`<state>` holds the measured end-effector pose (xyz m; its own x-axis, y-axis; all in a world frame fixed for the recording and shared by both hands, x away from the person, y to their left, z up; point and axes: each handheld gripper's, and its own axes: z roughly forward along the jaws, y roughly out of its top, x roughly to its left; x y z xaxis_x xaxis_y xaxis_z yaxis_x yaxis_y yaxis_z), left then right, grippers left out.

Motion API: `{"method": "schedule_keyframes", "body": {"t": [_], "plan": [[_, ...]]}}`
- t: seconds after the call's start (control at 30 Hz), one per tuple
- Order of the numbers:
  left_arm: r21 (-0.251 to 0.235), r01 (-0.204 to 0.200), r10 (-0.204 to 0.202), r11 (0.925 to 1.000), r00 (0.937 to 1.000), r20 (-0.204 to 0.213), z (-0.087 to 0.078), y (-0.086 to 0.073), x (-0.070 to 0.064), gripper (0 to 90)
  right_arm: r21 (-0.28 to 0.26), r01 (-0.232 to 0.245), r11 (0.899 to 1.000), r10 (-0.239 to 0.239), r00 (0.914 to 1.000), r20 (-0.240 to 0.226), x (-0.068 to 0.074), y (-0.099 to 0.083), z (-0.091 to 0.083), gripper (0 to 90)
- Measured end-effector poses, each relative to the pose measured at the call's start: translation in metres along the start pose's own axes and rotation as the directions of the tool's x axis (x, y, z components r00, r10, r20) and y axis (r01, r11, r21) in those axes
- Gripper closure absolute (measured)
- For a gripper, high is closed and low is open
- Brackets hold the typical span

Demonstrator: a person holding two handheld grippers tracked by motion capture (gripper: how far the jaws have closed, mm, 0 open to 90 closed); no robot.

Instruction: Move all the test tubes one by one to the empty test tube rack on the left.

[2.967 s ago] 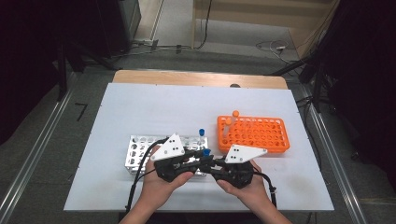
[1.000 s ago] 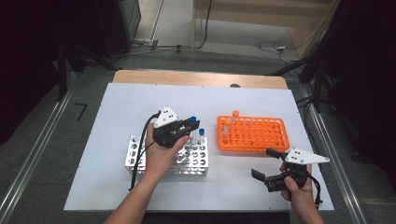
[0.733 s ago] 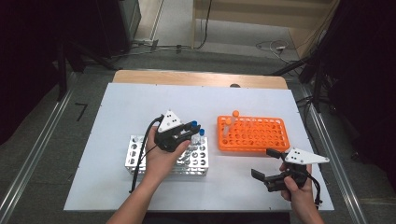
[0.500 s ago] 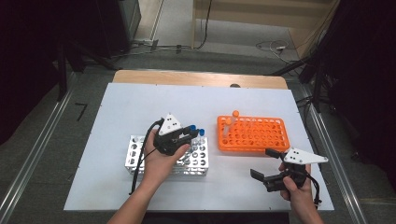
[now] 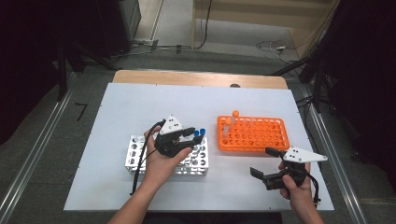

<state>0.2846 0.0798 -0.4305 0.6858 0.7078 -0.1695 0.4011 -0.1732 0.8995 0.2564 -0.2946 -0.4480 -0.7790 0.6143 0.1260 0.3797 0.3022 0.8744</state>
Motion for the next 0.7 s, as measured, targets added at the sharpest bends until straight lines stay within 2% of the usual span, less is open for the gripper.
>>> {"method": "schedule_keyframes", "body": {"t": [0.07,0.17,0.27,0.53,0.7], "plan": [[-0.015,0.008,-0.008,0.9999,1.0,0.003,-0.005,-0.001,0.001,44.4,-0.001,0.0,1.0,0.0,1.0,0.002,-0.001,0.002,0.001,0.0],[-0.041,0.032,-0.031,0.9986,0.9987,0.041,-0.013,-0.004,0.005,38.1,-0.007,0.0,1.0,0.0,1.0,0.007,-0.003,0.006,0.005,0.0],[-0.055,0.037,-0.034,0.9978,0.9981,0.051,-0.022,-0.008,0.008,30.9,-0.01,0.004,1.0,-0.004,1.0,0.004,-0.005,0.011,0.01,0.0],[-0.076,0.052,-0.047,0.9957,0.9971,0.06,-0.042,-0.018,0.011,10.5,-0.006,0.001,1.0,-0.001,0.9999,0.017,-0.012,0.024,0.022,0.7],[-0.092,0.056,-0.05,0.9942,0.9968,0.062,-0.055,-0.024,0.011,1.3,-0.016,-0.008,1.0,0.009,0.9994,0.032,-0.018,0.034,0.03,1.5]]}}
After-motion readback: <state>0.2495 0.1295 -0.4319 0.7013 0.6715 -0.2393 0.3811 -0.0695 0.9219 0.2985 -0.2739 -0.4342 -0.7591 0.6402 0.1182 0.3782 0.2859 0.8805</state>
